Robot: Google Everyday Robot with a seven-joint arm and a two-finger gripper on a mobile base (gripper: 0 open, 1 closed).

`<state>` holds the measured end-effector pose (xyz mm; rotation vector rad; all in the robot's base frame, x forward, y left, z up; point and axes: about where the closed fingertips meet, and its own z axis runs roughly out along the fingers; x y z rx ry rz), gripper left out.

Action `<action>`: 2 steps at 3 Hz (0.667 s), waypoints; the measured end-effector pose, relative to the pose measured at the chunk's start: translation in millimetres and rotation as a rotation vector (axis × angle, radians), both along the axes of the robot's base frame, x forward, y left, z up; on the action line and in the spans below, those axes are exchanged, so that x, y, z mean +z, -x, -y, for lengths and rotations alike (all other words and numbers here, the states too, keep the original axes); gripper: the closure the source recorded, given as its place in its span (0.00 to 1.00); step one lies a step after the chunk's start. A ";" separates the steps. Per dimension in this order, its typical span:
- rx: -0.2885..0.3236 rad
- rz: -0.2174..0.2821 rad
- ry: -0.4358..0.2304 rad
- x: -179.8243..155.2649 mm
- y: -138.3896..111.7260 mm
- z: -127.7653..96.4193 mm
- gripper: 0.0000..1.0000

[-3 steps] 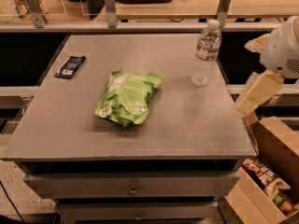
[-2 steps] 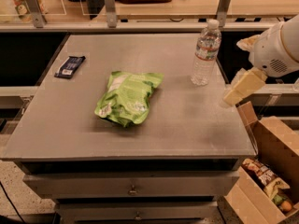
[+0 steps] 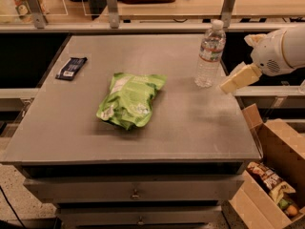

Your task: Pick water bottle

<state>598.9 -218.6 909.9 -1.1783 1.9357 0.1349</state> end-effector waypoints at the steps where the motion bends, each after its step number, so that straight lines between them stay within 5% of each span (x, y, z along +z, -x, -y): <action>1: -0.016 0.055 -0.137 -2.7 -22.5 -1.1 0.00; 2: -0.007 0.116 -0.295 -3.9 -37.5 -8.8 0.00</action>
Offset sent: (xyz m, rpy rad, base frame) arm 0.0524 0.0198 0.0041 0.5335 -0.2135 0.0228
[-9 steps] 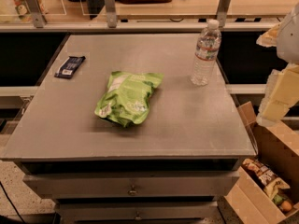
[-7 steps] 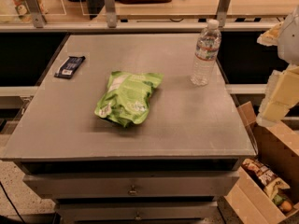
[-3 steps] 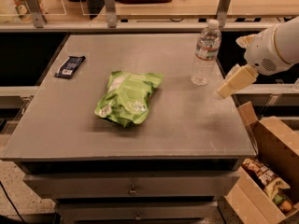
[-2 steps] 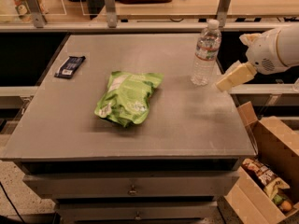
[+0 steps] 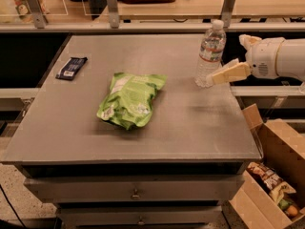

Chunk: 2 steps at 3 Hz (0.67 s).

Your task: Pick water bottle

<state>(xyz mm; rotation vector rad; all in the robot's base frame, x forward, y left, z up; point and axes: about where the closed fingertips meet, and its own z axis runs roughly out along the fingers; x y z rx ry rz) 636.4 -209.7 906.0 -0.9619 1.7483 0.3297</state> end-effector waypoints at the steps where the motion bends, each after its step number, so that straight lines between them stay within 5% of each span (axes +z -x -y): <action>1: 0.049 0.054 -0.148 5.0 -11.7 -23.2 0.00; 2: 0.106 0.090 -0.255 11.2 -18.5 -45.1 0.00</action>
Offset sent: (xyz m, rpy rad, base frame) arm 0.0245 0.0618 0.0193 0.3763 -0.1336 0.1636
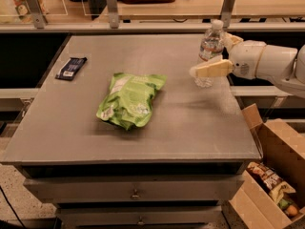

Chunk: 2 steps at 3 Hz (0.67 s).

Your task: Pick water bottle

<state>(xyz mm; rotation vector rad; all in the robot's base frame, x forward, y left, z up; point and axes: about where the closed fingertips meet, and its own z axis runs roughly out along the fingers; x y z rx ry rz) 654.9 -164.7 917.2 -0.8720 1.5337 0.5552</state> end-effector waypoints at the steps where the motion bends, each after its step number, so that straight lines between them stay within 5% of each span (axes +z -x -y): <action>1: 0.053 0.013 -0.031 2.3 -4.9 -25.3 0.18; 2: 0.099 0.032 -0.035 4.9 -6.0 -44.6 0.39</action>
Offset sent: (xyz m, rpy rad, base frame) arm 0.0071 0.0632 0.0079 0.0398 -0.0577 0.1487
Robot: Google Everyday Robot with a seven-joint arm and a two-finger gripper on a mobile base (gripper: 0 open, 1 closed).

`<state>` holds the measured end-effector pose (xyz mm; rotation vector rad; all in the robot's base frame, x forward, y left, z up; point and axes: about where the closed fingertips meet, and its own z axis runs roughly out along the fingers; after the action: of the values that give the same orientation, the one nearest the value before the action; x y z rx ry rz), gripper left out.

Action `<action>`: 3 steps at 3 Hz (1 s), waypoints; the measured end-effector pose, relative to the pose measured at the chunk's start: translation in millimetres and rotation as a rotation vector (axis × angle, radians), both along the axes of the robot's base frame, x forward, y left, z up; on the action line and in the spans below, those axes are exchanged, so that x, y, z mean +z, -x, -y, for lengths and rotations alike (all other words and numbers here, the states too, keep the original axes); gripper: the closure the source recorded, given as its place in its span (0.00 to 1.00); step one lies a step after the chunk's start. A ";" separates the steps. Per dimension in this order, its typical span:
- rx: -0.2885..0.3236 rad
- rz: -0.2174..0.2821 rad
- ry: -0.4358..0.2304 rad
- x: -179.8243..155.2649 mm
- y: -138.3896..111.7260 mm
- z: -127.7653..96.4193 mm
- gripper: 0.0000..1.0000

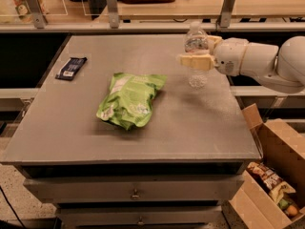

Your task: Pick water bottle

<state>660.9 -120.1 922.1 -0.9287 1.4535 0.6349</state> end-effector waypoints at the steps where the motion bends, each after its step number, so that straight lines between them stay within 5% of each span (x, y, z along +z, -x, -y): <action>1: 0.028 0.000 0.030 6.1 0.5 -15.2 0.64; 2: 0.048 0.017 0.028 27.3 2.8 -19.5 0.87; 3: 0.063 0.052 0.019 62.1 7.5 -12.8 1.00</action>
Offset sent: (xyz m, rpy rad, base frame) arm -0.0053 0.0175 0.0542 -0.0256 -0.0404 0.0617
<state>653.4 -107.3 984.2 -1.0026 1.3900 0.6398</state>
